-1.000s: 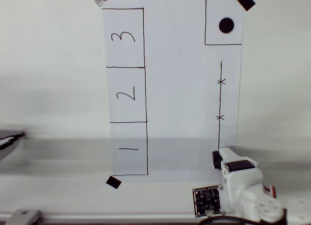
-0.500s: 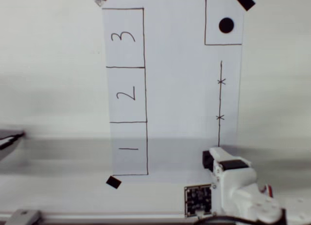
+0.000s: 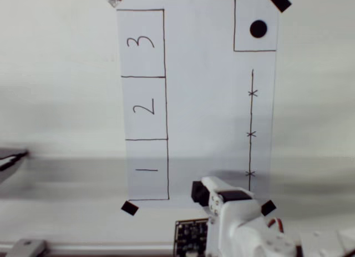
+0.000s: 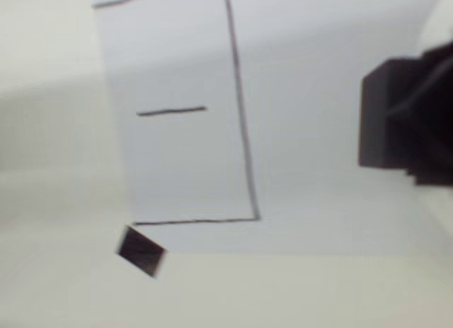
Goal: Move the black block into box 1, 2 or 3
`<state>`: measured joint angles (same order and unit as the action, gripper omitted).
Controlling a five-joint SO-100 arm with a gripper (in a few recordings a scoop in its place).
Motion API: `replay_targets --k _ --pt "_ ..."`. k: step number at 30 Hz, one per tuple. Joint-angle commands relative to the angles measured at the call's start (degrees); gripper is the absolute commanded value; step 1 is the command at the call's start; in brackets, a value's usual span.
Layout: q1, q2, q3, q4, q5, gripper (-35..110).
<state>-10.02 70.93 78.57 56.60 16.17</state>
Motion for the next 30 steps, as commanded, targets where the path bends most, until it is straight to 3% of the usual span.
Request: replay_targets --k 1,30 --pt "0.18 -0.97 -9.23 0.35 0.79 0" --pt "5.27 -23.2 -38.23 0.35 2.11 0"
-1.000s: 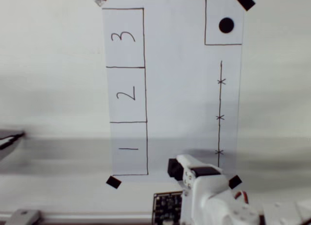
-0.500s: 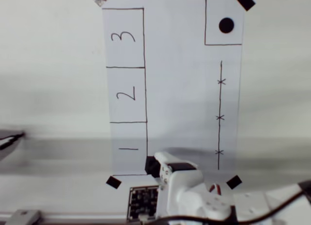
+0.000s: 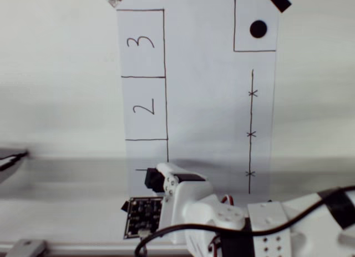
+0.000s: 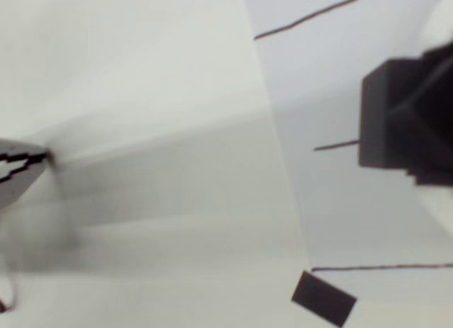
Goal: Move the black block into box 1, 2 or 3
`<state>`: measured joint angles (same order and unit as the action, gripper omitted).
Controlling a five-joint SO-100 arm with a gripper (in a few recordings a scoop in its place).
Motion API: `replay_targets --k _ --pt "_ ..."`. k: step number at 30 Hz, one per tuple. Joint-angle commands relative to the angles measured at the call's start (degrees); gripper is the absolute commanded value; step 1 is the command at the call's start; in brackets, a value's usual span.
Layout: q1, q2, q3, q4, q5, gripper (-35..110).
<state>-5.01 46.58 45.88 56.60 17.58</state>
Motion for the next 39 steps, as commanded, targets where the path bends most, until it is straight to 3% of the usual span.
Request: replay_targets --k 1,23,39 --pt "0.44 0.18 -6.59 0.35 0.7 0" --pt "0.53 -7.29 -13.8 0.35 -0.09 0" --pt "0.18 -7.38 -13.89 0.35 -0.18 23"
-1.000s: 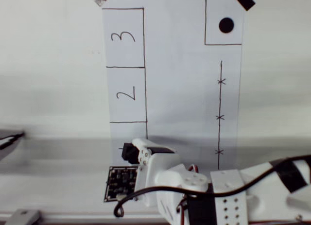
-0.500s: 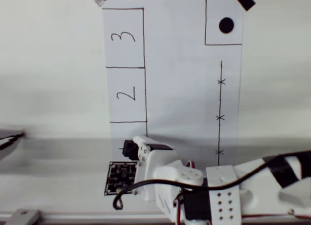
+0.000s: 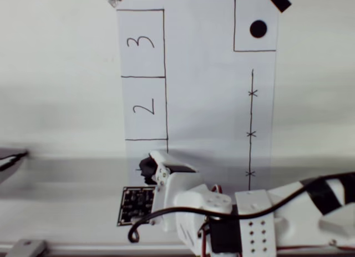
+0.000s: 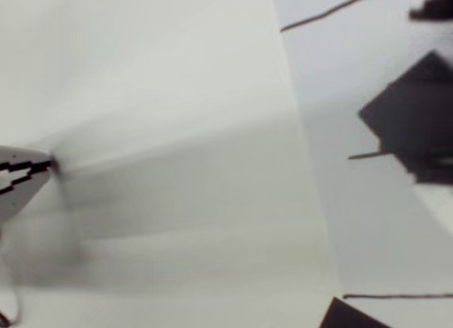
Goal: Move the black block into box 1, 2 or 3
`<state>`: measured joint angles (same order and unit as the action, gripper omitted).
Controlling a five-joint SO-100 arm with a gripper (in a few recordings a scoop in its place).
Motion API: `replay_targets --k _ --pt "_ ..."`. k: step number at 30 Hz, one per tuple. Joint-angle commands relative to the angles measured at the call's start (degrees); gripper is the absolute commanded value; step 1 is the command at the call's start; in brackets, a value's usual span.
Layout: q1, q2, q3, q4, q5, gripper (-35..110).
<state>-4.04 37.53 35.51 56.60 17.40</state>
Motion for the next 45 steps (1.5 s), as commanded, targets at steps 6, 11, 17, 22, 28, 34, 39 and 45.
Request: replay_targets --k 6,11,17,22,28,34,39,45 --pt "-1.05 1.76 -3.52 0.35 0.18 24" --pt "-1.49 2.81 -3.16 0.35 0.7 25" --pt "-1.85 6.68 -0.97 1.49 0.97 25" --pt "-2.2 10.2 -0.44 4.13 1.58 25" --pt "-2.9 16.96 3.52 6.33 2.37 26" --pt "-3.16 26.54 11.78 8.17 1.14 25" --pt "-2.29 37.35 24.79 8.35 -1.93 22" --pt "-0.62 50.1 40.17 8.35 -6.59 13"
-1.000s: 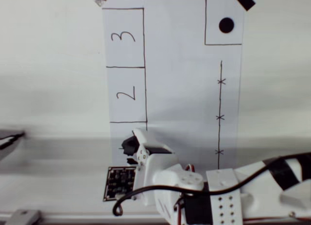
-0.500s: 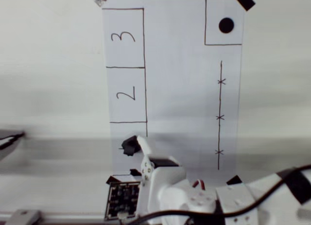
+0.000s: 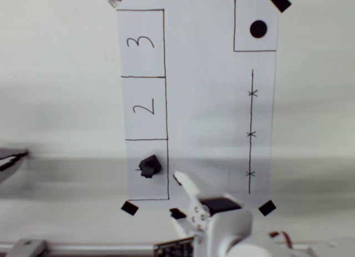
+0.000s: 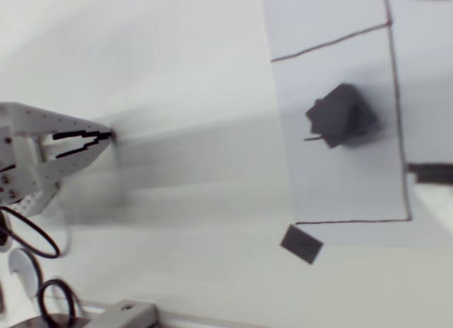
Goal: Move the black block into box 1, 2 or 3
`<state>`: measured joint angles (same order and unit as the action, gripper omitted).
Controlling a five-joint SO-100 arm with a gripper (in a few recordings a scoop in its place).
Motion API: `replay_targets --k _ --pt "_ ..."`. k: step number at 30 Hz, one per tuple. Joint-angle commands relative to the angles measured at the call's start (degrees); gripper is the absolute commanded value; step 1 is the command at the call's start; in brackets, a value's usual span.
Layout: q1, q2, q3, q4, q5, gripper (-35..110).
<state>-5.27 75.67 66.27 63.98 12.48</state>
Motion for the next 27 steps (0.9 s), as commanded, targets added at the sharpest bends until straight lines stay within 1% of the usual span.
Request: replay_targets --k 1,5,7,8,11,21,27 --pt "0.97 14.06 11.87 0.97 -2.9 12" --pt "2.29 23.2 23.38 0.88 -8.53 10" --pt "2.81 27.16 28.3 0.79 -10.11 7" --pt "3.16 29.79 31.38 0.79 -10.99 4" --pt "3.78 36.21 39.02 0.7 -13.27 2" --pt "3.6 54.58 58.36 0.7 -13.89 0" --pt "3.69 63.9 67.06 0.7 -14.41 0"
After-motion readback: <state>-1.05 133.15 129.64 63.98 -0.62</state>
